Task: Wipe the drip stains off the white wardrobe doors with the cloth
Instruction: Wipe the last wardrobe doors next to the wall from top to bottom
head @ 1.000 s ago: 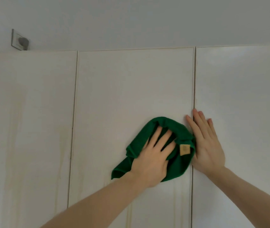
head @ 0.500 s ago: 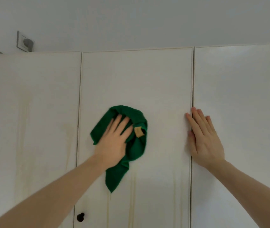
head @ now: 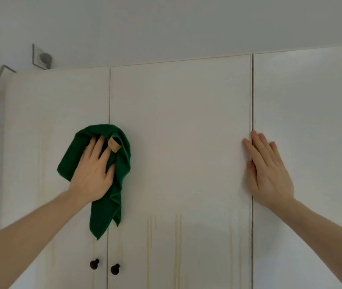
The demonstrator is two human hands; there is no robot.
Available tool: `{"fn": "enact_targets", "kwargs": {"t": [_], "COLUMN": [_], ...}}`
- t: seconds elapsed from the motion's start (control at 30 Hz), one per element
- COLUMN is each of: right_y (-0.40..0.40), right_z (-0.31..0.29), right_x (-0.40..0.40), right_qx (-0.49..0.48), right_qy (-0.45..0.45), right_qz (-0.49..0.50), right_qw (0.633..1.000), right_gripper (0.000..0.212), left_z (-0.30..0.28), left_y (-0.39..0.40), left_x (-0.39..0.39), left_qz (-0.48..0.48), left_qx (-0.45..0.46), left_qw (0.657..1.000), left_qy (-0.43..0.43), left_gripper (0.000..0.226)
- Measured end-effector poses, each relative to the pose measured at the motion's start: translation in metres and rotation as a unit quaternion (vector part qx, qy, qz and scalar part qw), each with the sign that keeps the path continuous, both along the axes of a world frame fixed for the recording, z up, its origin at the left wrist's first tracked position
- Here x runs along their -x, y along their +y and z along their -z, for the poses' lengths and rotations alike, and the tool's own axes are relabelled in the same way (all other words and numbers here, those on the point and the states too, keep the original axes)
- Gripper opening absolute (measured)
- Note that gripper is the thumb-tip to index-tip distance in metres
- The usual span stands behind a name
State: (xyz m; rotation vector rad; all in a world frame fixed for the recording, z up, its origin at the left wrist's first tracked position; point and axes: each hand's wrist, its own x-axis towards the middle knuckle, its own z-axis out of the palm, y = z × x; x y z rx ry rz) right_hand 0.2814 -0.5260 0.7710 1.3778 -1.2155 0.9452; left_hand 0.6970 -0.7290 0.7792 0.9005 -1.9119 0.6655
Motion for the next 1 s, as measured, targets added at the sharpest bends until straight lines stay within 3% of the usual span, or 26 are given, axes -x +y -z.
{"fn": "enact_targets", "kwargs": {"t": [0.37, 0.77, 1.0], "right_y": [-0.005, -0.005, -0.002], "right_z": [0.002, 0.003, 0.003], "right_x": [-0.001, -0.002, 0.000], "right_qx": [0.022, 0.017, -0.004], "right_qy": [0.004, 0.012, 0.008], "right_qz": [-0.004, 0.007, 0.004], "right_qw": [1.000, 1.000, 1.000], "right_gripper": [0.056, 0.055, 0.052], "left_z": [0.062, 0.056, 0.047], "left_y": [0.020, 0.101, 0.116], "left_x": [0.078, 0.204, 0.213], "left_qz": [0.081, 0.168, 0.191], "left_qx": [0.021, 0.115, 0.123], "left_qw": [0.996, 0.965, 0.957], "left_qy": [-0.039, -0.168, -0.183], "left_gripper": [0.059, 0.058, 0.063]}}
